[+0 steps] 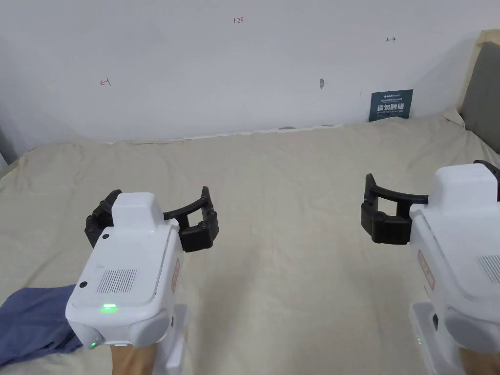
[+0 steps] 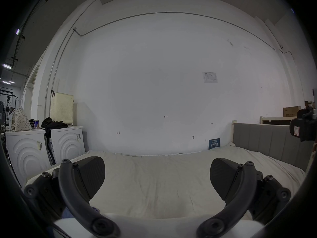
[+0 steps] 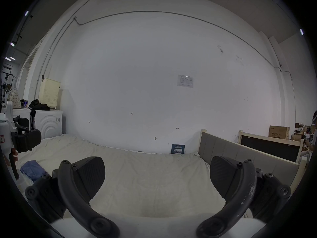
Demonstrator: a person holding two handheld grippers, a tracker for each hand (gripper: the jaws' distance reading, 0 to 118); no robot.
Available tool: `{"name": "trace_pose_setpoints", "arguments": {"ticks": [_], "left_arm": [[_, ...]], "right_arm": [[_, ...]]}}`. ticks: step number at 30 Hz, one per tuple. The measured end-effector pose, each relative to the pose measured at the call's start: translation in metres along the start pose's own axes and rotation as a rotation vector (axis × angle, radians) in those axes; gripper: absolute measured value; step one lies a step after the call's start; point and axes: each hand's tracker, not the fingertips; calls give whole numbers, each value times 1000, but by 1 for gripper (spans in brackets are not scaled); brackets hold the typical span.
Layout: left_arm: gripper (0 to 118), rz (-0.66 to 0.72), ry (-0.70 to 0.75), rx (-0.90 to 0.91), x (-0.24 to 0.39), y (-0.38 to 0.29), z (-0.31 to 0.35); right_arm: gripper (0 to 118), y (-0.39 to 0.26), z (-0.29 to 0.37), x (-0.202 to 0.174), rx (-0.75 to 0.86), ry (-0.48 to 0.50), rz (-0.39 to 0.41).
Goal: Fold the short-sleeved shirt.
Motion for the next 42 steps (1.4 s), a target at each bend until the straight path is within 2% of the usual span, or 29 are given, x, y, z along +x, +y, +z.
{"name": "trace_pose_setpoints", "arguments": {"ticks": [38,42], "left_arm": [[118,35,1,0,-7,0,-1],[118,39,1,-1,-9,1,0]], "right_arm": [[118,1,-3,-4,-17,3,-4],[118,11,-9,-5,-197,-46,-82]]}}
